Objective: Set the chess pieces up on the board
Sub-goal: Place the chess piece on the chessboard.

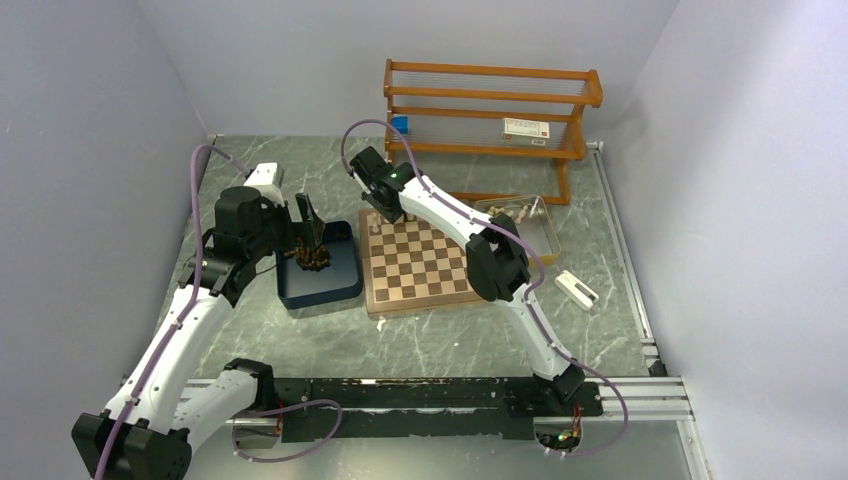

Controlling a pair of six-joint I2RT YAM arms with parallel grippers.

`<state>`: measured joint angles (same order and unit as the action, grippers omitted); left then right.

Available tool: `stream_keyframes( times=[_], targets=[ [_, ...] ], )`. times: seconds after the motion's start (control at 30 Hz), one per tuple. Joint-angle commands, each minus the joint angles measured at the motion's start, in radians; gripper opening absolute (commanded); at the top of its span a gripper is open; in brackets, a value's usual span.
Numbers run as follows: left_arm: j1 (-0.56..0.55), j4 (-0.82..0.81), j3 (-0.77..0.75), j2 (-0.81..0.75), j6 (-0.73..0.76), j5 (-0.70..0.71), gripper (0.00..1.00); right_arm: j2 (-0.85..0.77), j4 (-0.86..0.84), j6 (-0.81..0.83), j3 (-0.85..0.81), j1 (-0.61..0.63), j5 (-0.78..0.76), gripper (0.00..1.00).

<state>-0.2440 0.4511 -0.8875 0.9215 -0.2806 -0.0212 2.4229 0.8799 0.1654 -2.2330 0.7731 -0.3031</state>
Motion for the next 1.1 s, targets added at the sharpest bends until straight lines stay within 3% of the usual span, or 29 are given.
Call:
stream_keyframes(
  times=[0.0, 0.63, 1.07],
  targets=[
    [-0.008, 0.000, -0.027, -0.019, 0.004, 0.020, 0.98, 0.028, -0.018, 0.015, -0.013, 0.003, -0.006, 0.30],
    [-0.007, -0.002, -0.024, -0.019, 0.004, 0.020, 0.98, 0.028, -0.050, 0.025, 0.003, 0.003, -0.019, 0.25],
    [-0.008, -0.003, -0.025, -0.015, 0.004, 0.019, 0.98, 0.011, -0.050, 0.019, 0.013, 0.002, -0.022, 0.30]
  ],
)
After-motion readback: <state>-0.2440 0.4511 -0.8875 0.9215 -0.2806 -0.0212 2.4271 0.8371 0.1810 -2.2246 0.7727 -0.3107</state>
